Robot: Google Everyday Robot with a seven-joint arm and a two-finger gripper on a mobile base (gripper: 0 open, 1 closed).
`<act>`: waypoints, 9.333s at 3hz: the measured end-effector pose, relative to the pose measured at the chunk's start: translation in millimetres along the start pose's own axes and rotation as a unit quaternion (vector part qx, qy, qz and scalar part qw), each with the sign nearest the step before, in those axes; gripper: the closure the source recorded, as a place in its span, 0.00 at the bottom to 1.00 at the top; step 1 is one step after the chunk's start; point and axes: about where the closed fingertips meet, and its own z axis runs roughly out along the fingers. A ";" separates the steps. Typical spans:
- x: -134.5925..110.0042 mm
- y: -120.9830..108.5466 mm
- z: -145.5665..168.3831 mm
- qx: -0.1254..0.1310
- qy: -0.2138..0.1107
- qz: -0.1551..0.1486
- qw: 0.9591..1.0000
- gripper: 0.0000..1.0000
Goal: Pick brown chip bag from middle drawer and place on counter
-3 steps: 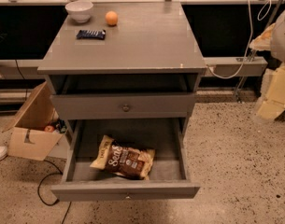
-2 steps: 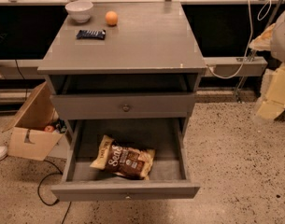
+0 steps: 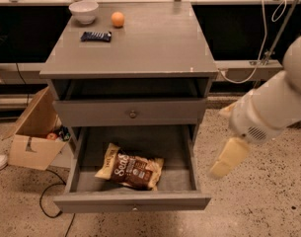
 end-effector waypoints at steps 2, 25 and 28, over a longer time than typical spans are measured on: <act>-8.9 5.2 64.7 -0.011 -0.047 0.037 0.998 0.00; -231.0 -258.7 -50.5 0.265 -0.239 -0.136 0.924 1.00; -268.7 -348.9 -30.7 0.269 -0.225 -0.076 0.933 0.81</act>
Offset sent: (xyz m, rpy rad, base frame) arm 0.0048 0.0279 -0.0507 0.0964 0.0305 -0.0427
